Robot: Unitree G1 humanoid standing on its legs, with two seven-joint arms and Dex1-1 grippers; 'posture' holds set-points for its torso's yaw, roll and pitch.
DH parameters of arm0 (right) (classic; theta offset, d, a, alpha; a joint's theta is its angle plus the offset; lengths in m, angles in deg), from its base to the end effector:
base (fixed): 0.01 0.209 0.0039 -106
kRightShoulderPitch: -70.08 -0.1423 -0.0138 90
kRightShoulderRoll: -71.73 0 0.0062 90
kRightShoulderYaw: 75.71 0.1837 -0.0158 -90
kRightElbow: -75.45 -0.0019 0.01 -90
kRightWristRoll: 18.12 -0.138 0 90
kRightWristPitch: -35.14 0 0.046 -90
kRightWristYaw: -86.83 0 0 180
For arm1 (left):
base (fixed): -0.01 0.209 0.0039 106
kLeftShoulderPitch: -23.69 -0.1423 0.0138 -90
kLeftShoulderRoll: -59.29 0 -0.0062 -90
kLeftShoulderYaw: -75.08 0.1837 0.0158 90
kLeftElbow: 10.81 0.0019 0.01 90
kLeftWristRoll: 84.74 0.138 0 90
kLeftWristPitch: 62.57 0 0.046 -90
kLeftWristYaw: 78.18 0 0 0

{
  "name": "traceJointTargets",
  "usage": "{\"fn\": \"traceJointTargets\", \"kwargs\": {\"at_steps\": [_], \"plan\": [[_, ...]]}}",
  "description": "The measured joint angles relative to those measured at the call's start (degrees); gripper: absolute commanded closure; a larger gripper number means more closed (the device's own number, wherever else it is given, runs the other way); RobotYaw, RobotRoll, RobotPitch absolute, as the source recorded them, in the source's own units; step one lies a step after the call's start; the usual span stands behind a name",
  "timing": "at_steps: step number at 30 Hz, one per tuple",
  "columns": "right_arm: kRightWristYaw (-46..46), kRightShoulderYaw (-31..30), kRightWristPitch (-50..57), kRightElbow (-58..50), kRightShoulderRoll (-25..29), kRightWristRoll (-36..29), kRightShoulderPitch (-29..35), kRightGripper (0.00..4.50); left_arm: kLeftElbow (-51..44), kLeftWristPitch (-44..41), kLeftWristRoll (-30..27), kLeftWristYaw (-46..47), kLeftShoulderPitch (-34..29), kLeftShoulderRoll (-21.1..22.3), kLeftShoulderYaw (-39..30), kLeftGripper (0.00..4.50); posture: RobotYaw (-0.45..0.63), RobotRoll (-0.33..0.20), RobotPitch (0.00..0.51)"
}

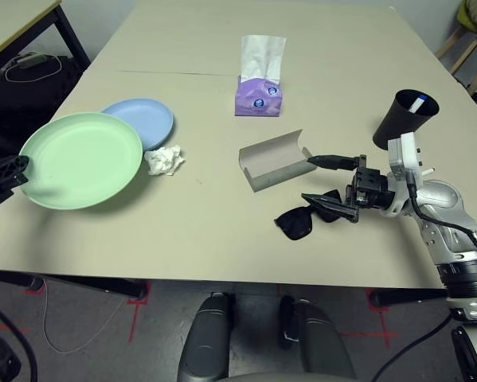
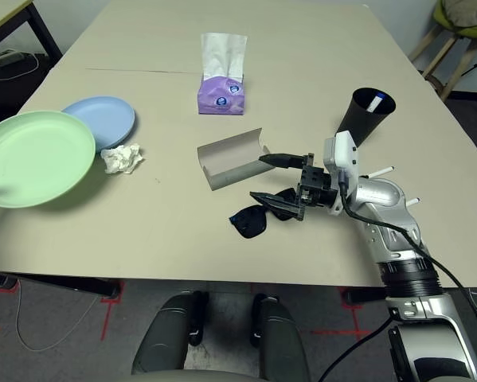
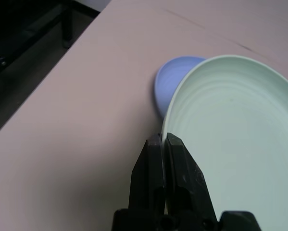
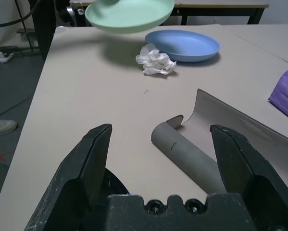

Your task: Organize and tidy the items on the table.

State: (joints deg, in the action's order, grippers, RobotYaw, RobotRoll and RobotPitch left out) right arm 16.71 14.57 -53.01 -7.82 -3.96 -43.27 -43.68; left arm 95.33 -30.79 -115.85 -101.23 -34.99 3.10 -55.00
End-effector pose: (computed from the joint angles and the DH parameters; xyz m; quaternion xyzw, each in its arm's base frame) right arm 0.2737 -0.2300 0.1467 -0.1108 -0.0862 0.5836 0.7998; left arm 0.2149 0.3819 0.2258 -0.1590 0.0835 0.0582 0.9820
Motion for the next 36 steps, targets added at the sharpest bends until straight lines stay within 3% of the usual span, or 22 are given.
{"fn": "traceJointTargets", "kwargs": {"at_steps": [10,24,28,36], "plan": [[1.89,0.04,-0.33,0.14,-0.96,0.18,-0.24,0.0,16.59,17.73,6.37,9.23,13.96,-10.89,8.53,4.48,0.14,0.0,0.129],[3.12,0.04,-0.25,-1.5,-0.95,0.14,0.64,0.0,30.17,31.81,10.8,13.26,19.12,-11.36,11.2,4.48,0.12,0.0,0.136],[3.16,0.02,-0.25,-1.96,-0.95,0.14,0.67,0.0,30.88,34.5,10.91,13.23,19.91,-11.36,11.72,3.51,0.13,0.0,0.134],[3.25,-0.04,-0.26,-1.99,-0.96,0.17,0.75,0.0,25.54,36.08,10.62,6.64,17.84,-12.85,14.71,0.42,0.13,0.0,0.133]]}}
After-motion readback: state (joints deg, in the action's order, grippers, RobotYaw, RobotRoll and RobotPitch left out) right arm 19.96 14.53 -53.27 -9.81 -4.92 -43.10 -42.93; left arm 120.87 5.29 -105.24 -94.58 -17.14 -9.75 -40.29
